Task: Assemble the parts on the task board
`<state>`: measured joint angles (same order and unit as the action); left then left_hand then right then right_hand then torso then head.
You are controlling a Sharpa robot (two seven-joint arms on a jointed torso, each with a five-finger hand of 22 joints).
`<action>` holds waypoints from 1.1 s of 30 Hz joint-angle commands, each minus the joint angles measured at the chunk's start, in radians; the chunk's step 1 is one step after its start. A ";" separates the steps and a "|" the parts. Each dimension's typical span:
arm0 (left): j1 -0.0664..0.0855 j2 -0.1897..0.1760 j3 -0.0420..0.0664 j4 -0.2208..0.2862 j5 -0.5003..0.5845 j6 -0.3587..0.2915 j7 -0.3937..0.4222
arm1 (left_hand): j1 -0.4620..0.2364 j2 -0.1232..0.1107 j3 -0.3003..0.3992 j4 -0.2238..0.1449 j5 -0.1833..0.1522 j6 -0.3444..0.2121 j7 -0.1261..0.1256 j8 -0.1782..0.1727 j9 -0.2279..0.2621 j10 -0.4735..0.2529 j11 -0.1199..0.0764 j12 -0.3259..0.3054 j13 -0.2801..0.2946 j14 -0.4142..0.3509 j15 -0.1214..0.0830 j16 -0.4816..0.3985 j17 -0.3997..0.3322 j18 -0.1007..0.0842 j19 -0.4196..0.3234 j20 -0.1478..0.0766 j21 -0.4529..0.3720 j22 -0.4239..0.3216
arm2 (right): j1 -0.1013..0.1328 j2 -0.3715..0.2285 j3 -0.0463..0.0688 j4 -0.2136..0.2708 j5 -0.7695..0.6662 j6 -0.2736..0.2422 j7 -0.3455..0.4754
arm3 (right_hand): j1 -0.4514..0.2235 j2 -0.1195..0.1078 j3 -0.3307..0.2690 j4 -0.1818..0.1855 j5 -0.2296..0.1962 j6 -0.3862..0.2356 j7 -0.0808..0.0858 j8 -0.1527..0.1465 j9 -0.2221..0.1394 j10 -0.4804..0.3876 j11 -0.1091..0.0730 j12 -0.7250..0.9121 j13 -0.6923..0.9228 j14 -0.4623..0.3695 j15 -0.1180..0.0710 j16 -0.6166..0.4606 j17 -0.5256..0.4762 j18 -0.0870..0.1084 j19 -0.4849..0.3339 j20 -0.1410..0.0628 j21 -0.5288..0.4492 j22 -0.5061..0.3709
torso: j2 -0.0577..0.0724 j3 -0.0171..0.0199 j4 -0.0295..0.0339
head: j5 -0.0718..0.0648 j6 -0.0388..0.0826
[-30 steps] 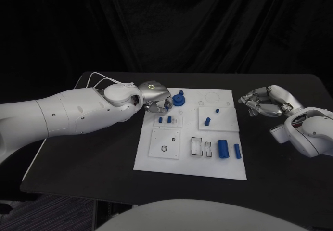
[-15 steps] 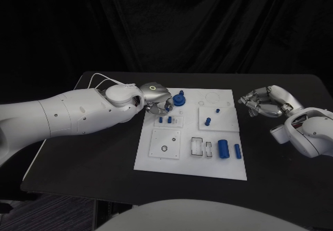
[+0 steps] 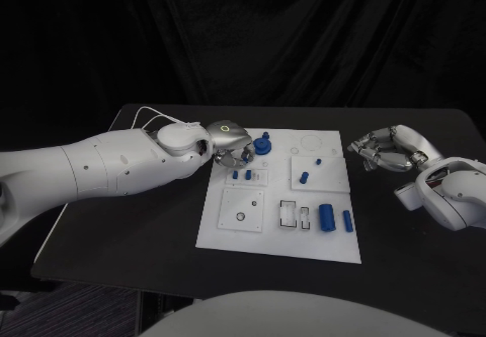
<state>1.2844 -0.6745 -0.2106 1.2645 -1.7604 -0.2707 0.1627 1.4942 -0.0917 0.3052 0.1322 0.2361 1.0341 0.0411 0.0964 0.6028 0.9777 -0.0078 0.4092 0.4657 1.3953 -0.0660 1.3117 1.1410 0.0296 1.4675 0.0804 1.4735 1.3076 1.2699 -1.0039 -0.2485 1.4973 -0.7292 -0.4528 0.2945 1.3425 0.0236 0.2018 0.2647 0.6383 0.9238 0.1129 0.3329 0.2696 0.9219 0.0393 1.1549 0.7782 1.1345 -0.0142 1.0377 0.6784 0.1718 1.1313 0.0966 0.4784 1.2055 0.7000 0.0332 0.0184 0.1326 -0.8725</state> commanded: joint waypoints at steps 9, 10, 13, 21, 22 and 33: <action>-0.006 0.014 0.000 -0.011 -0.006 0.020 0.009 | -0.003 0.005 0.009 -0.003 -0.001 -0.001 0.001 -0.006 -0.001 0.008 0.000 -0.008 -0.003 -0.010 0.003 -0.009 -0.007 -0.001 0.026 0.006 -0.010 0.225 | -0.002 0.000 0.001 0.003 -0.002 0.011 -0.024 | 0.014 0.005 0.010 -0.003 0.007 0.006 -0.002 0.006 0.001 -0.003 0.003 -0.005 0.002 -0.002 0.002 -0.006 0.001 0.010 0.005 0.001 -0.007 0.001 | 0.000 0.0006 -0.0010 | 0.003 0.000; -0.006 0.014 0.000 -0.011 -0.006 0.022 0.009 | -0.003 0.005 0.010 -0.005 -0.001 -0.002 0.001 -0.007 -0.001 0.008 0.000 -0.009 -0.003 -0.011 0.004 -0.010 -0.009 -0.001 0.024 0.006 -0.012 0.225 | -0.002 0.000 0.001 0.003 -0.002 0.011 -0.025 | 0.014 0.005 0.010 -0.003 0.007 0.006 -0.002 0.006 0.001 -0.003 0.003 -0.005 0.002 -0.002 0.002 -0.006 0.001 0.010 0.005 0.001 -0.007 0.001 | 0.000 0.0008 -0.0008 | 0.002 0.000; -0.007 0.015 0.000 -0.014 -0.006 0.030 0.006 | -0.009 0.002 0.012 -0.007 -0.005 -0.015 -0.002 -0.016 -0.005 0.003 0.001 -0.017 -0.009 -0.019 0.006 -0.019 -0.022 0.002 0.017 0.007 -0.023 0.221 | -0.002 0.000 0.001 0.003 -0.002 0.012 -0.026 | 0.015 0.005 0.011 -0.004 0.007 0.006 -0.002 0.006 0.001 -0.004 0.003 -0.005 0.001 -0.002 0.002 -0.006 0.001 0.010 0.005 0.001 -0.007 0.001 | 0.000 0.0006 -0.0005 | 0.003 0.000; -0.008 0.012 0.000 -0.016 -0.006 0.049 0.000 | -0.036 -0.008 0.015 -0.004 -0.060 -0.097 -0.027 -0.036 -0.028 -0.022 0.011 -0.043 -0.023 -0.037 0.013 -0.033 -0.046 0.007 0.000 0.010 -0.048 0.214 | -0.002 0.000 0.001 0.003 -0.002 0.013 -0.027 | 0.016 0.005 0.012 -0.004 0.007 0.006 -0.002 0.006 0.001 -0.004 0.003 -0.005 0.000 -0.002 0.002 -0.006 0.001 0.010 0.005 0.001 -0.007 0.002 | 0.000 0.0000 -0.0006 | 0.001 0.000; -0.008 0.012 0.000 -0.016 -0.006 0.050 -0.001 | -0.042 -0.010 0.014 -0.001 -0.072 -0.108 -0.030 -0.035 -0.031 -0.030 0.014 -0.047 -0.025 -0.040 0.015 -0.036 -0.051 0.008 -0.003 0.011 -0.053 0.212 | -0.002 0.000 0.001 0.003 -0.002 0.014 -0.027 | 0.016 0.005 0.012 -0.004 0.007 0.006 -0.002 0.006 0.001 -0.004 0.003 -0.005 0.000 -0.002 0.002 -0.006 0.001 0.010 0.005 0.001 -0.007 0.002 | 0.000 -0.0002 -0.0004 | 0.001 0.000; -0.010 0.011 0.000 -0.018 -0.006 0.056 -0.012 | -0.072 -0.018 0.006 0.016 -0.112 -0.181 -0.052 -0.035 -0.053 -0.065 0.029 -0.059 -0.028 -0.059 0.027 -0.046 -0.073 0.015 -0.023 0.014 -0.084 0.203 | -0.002 0.002 0.001 0.000 -0.003 0.019 -0.029 | 0.018 0.005 0.013 -0.006 0.007 0.006 -0.002 0.007 0.001 -0.003 0.003 -0.004 0.002 -0.002 0.002 -0.005 0.002 0.010 0.005 0.001 -0.007 0.002 | -0.001 -0.0004 -0.0003 | 0.003 0.000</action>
<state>1.2767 -0.6640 -0.2109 1.2462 -1.7605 -0.2316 0.1534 1.4329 -0.1073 0.3115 0.1422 0.1278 0.8582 -0.0118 0.0665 0.5511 0.9197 0.0216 0.3515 0.4381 1.3430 -0.0389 1.2696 1.0704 0.0296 1.4529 0.0949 1.3933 1.3074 1.2699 -1.0018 -0.2485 1.4968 -0.7293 -0.4429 0.2841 1.3479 0.0289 0.2086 0.2579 0.6383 0.9238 0.1128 0.3329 0.2701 0.9219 0.0394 1.1549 0.7789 1.1345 -0.0142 1.0376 0.6797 0.1719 1.1313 0.0966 0.4785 1.2061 0.6993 0.0330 0.0181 0.1370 -0.8726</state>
